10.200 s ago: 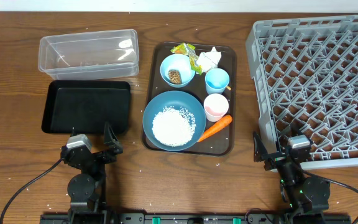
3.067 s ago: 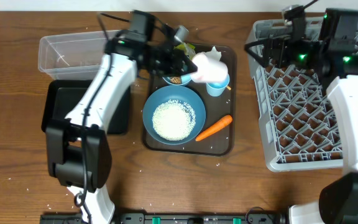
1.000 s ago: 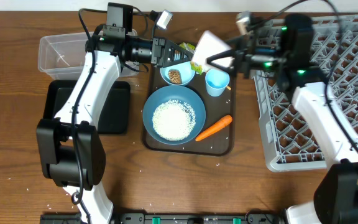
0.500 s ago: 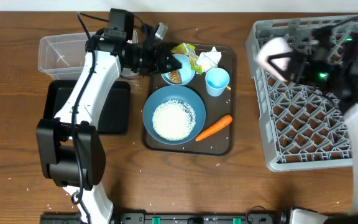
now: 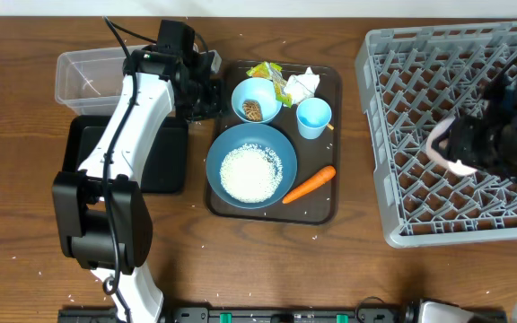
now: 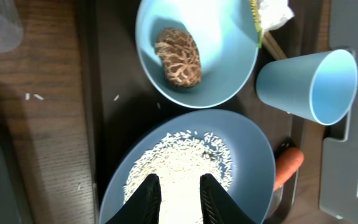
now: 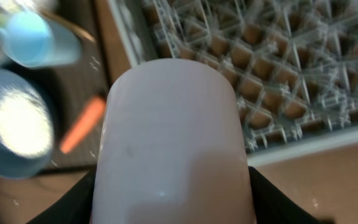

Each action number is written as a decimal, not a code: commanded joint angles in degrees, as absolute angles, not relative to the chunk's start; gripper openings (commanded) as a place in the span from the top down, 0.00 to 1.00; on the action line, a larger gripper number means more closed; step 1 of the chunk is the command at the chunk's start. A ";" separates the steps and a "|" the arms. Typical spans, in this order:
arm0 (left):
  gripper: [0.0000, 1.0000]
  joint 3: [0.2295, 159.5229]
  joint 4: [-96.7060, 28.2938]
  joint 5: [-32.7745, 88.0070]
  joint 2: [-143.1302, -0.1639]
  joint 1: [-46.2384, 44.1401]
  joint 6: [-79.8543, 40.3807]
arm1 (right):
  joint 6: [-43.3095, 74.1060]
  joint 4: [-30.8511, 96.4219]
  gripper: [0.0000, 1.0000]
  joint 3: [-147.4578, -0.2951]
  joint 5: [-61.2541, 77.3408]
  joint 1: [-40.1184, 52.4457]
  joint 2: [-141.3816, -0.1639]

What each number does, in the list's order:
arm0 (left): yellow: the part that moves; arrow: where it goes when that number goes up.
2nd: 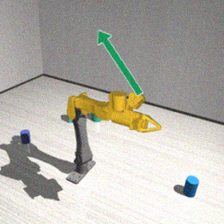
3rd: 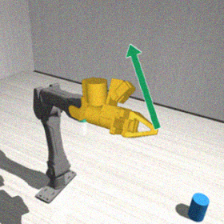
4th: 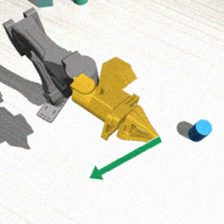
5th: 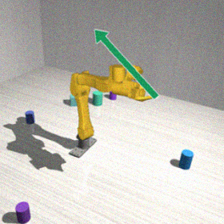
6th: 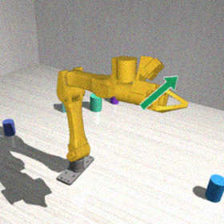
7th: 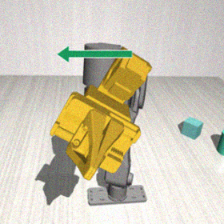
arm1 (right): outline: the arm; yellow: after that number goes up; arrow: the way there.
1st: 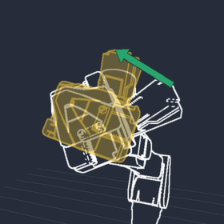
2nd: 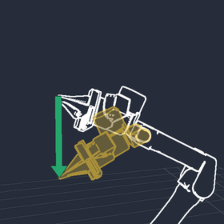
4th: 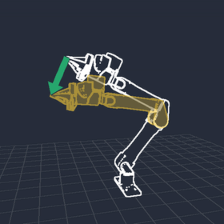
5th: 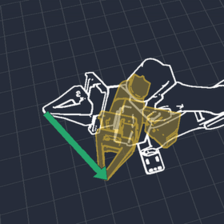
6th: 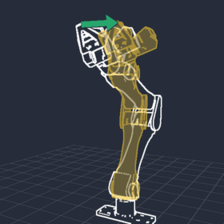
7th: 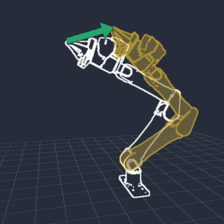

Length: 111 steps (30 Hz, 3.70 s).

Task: Sort waste into correct bins and load items into the dishwasher rack
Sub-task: 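Place the pink cup upside down in the dish rack with right gripper, then reach the left gripper to the light-blue cup and grasp it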

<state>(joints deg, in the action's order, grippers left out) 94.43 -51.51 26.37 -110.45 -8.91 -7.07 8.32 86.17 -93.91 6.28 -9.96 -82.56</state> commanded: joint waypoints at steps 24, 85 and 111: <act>0.77 94.06 -53.36 24.32 -108.99 -8.86 -6.52 | 5.54 84.29 0.83 -77.30 1.26 -8.34 -93.89; 0.31 96.42 -32.97 3.97 -116.20 -42.46 17.47 | 2.63 77.49 0.01 -98.15 11.84 -8.19 -93.86; 0.94 96.14 -30.17 -1.13 -124.49 -42.76 15.14 | 2.04 75.94 0.01 -98.15 11.84 -8.19 -93.86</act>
<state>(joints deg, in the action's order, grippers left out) 95.92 -28.86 -0.95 -125.45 -42.89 16.53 3.09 76.29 -97.23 11.97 -8.69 -93.71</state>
